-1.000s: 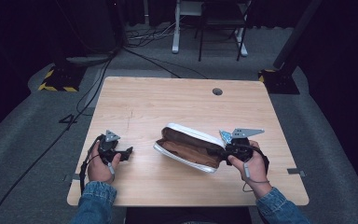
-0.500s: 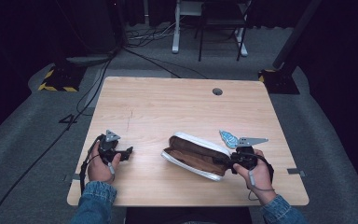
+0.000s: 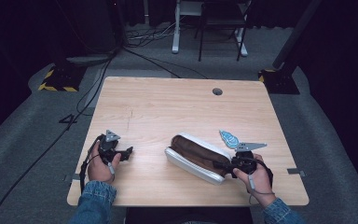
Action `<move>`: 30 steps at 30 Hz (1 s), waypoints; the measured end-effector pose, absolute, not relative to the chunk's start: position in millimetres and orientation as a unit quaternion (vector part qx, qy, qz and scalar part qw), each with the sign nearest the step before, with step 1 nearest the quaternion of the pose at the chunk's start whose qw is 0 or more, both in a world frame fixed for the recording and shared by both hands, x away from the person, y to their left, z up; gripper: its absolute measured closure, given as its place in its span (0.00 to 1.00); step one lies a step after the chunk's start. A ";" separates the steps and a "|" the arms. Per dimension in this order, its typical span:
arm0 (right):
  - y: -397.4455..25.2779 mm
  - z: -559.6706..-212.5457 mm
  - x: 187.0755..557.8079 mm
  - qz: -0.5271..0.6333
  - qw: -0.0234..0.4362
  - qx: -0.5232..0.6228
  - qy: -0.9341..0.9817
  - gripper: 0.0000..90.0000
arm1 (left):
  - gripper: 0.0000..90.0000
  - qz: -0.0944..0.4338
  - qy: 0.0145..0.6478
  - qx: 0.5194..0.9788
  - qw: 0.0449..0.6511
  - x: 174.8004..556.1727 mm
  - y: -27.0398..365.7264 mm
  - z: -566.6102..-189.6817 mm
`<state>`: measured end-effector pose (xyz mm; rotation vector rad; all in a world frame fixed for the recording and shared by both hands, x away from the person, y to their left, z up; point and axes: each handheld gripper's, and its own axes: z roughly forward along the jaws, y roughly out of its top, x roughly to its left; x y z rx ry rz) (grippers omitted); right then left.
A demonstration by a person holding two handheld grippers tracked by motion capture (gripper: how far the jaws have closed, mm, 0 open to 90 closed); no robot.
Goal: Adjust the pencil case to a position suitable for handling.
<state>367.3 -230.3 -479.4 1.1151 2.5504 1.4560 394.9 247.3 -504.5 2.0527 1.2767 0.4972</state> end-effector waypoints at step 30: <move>-248.0 -427.4 368.3 0.496 0.090 0.335 0.796 0.27 | 0.23 0.186 0.484 0.788 0.332 397.2 246.6 -504.6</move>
